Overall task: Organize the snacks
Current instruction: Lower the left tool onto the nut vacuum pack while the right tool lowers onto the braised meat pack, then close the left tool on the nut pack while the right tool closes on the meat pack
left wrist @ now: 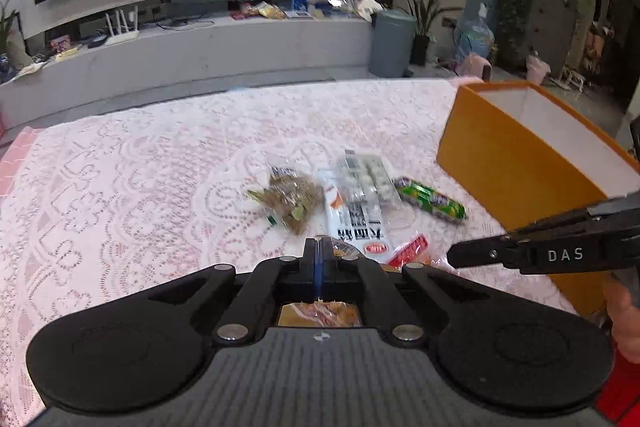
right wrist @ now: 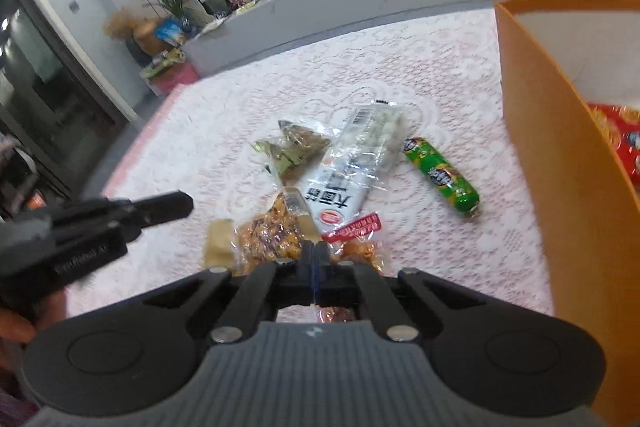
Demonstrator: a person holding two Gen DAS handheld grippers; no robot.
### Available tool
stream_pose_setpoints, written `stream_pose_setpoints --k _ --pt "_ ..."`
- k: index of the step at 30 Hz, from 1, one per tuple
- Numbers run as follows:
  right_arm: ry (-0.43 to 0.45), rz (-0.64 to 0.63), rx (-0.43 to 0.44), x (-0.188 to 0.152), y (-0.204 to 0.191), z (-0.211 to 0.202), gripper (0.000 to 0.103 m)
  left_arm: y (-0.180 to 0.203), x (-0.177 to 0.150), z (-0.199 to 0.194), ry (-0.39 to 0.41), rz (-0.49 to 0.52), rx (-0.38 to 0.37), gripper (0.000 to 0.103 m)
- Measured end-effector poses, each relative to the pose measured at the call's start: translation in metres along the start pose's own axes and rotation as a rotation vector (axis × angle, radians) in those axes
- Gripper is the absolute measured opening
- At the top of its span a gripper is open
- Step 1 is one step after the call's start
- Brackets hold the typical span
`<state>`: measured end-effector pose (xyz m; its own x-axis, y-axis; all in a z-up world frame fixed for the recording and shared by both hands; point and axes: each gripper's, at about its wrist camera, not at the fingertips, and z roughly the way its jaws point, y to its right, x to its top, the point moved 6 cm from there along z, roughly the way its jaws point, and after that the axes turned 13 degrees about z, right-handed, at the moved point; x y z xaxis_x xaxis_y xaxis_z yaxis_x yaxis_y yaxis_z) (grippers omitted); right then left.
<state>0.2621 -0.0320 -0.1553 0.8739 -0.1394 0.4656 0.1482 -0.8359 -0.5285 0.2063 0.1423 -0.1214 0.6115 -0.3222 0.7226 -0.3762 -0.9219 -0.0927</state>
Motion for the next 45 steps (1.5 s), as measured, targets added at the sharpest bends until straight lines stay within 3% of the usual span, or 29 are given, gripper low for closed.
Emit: stream_pose_setpoints --k 2,4,5,7,9,19,22,24,31,37,45 --pt "0.008 -0.049 -0.028 -0.003 -0.004 0.002 0.007 0.005 -0.004 0.005 -0.03 0.029 -0.019 0.005" --pt "0.018 -0.098 -0.066 -0.005 -0.005 0.005 0.026 0.013 -0.008 0.01 -0.047 0.096 0.0 0.027" --pt "0.027 -0.127 -0.086 -0.006 -0.007 0.006 0.041 0.016 -0.009 0.012 -0.055 0.131 0.003 0.034" --pt "0.031 -0.178 -0.121 -0.009 -0.009 0.008 0.044 0.022 -0.013 0.016 -0.071 0.188 -0.003 0.054" --pt "0.009 -0.221 -0.145 -0.014 -0.01 0.013 0.054 0.027 -0.018 0.021 -0.092 0.239 -0.029 0.059" --pt "-0.136 -0.319 -0.281 -0.037 0.0 0.044 0.073 0.033 -0.03 0.046 -0.141 0.418 -0.04 0.077" --pt "-0.13 -0.336 -0.292 -0.039 -0.001 0.045 0.072 0.035 -0.029 0.051 -0.138 0.461 -0.045 0.081" --pt "-0.115 -0.325 -0.296 -0.036 0.0 0.043 0.062 0.033 -0.027 0.056 -0.141 0.46 -0.058 0.084" --pt "-0.113 -0.326 -0.295 -0.036 -0.002 0.044 0.061 0.02 -0.029 0.072 -0.156 0.383 -0.131 0.095" --pt "-0.111 -0.325 -0.296 -0.036 -0.002 0.044 0.061 0.01 -0.03 0.079 -0.169 0.249 -0.177 0.096" --pt "-0.107 -0.316 -0.297 -0.036 -0.001 0.042 0.058 0.019 -0.028 0.077 -0.187 0.218 -0.116 0.084"
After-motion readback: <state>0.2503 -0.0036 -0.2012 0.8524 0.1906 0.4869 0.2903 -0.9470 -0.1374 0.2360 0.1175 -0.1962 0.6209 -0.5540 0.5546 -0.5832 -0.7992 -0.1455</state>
